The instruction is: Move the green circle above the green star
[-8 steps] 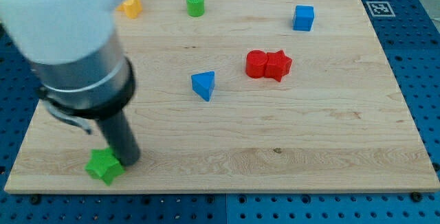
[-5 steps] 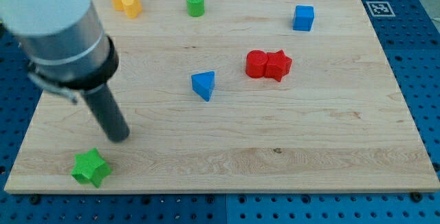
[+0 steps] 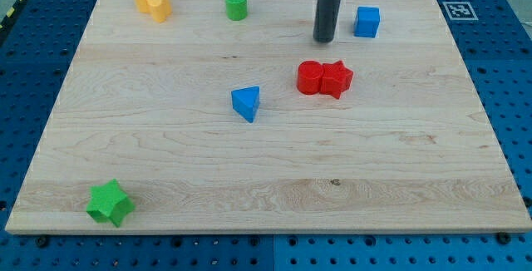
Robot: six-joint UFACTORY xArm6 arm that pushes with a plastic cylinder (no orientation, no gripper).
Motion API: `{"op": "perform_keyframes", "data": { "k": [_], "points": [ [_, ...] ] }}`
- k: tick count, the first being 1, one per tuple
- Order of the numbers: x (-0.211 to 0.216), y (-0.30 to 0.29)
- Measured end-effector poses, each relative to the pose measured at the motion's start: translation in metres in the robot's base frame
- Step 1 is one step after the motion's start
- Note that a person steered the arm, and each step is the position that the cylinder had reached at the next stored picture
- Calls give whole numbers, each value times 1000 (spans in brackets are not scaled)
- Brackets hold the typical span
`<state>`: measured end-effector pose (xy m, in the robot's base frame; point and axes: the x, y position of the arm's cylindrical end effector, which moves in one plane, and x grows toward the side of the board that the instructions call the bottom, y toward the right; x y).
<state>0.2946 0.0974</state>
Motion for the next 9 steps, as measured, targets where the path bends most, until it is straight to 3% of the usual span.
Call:
{"op": "perform_keyframes", "data": {
  "k": [1, 3, 7, 9],
  "points": [
    [-55, -5],
    [-95, -29],
    [-99, -175],
    [-101, -142]
  ]
}}
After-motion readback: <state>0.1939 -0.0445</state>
